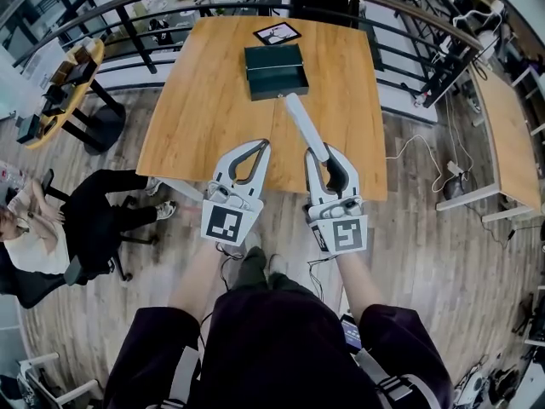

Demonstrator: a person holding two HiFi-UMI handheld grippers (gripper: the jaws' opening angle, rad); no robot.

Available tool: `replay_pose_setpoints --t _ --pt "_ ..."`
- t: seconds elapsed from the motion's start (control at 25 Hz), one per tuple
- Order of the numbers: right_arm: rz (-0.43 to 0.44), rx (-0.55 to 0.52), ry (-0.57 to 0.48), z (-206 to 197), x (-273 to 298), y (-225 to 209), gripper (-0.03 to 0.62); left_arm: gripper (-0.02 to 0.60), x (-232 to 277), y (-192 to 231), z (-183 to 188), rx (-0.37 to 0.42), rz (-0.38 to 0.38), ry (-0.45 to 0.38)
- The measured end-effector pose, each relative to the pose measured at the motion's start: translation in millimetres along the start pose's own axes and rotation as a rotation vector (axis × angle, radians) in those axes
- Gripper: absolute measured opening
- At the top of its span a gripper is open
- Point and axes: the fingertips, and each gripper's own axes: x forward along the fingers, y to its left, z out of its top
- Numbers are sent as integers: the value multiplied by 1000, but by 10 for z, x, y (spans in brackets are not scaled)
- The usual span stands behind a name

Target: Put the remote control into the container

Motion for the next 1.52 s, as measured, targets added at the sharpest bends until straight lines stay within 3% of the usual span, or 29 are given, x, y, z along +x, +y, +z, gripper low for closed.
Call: replay_pose_setpoints --t 0.56,0.76,0.84,0.96,1.12,1.52 --pt "-21 -4 3 -237 537 -191 110 11 425 422 -260 -14 -13 1" --pt "-32 -3 11 -417 830 -315 110 11 652 580 -505 192 -106 80" --pt "-38 -4 14 -490 983 -370 110 11 771 696 -576 184 -110 79" --pt "-48 -5 18 -600 1222 -459 110 11 956 894 -674 113 -93 55" --pt "-64 -10 23 -695 1515 -554 110 11 1177 1117 -829 170 -132 76" --pt "-116 -48 45 -825 2100 -695 110 11 1550 1660 -970 146 -174 61"
